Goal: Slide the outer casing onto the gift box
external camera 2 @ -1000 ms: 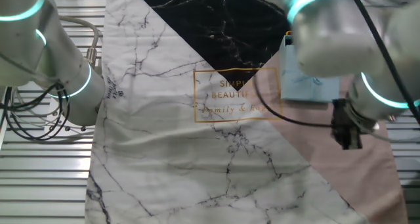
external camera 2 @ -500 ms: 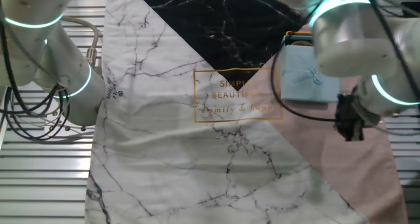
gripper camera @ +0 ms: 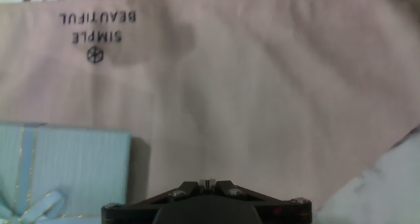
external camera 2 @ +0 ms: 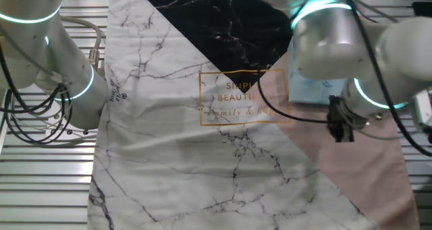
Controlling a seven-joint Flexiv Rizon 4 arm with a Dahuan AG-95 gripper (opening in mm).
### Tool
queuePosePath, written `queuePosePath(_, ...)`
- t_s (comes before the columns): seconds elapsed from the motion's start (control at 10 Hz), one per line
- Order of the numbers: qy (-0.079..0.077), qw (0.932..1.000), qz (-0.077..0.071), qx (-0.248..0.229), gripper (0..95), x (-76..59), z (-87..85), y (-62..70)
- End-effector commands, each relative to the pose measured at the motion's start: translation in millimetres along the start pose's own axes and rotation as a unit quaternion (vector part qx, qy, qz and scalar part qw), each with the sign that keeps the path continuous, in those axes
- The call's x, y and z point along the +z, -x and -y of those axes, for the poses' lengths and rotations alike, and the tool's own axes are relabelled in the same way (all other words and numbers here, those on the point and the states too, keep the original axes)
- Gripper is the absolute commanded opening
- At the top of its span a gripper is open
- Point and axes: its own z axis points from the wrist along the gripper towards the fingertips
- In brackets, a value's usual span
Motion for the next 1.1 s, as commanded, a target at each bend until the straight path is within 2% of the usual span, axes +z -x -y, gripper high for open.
queuePosePath(0.1,0.003,1.0,0.001,0.001,0.0,-0.1,-3.1,-1.7)
queuePosePath(0.2,0.003,1.0,0.002,0.003,0.0,3.8,-11.2,-3.7)
queuePosePath(0.5,0.003,1.0,0.001,0.004,0.0,3.5,-24.1,-4.5)
queuePosePath(1.1,0.009,0.9999,0.002,0.004,0.0,3.1,-24.0,-5.9)
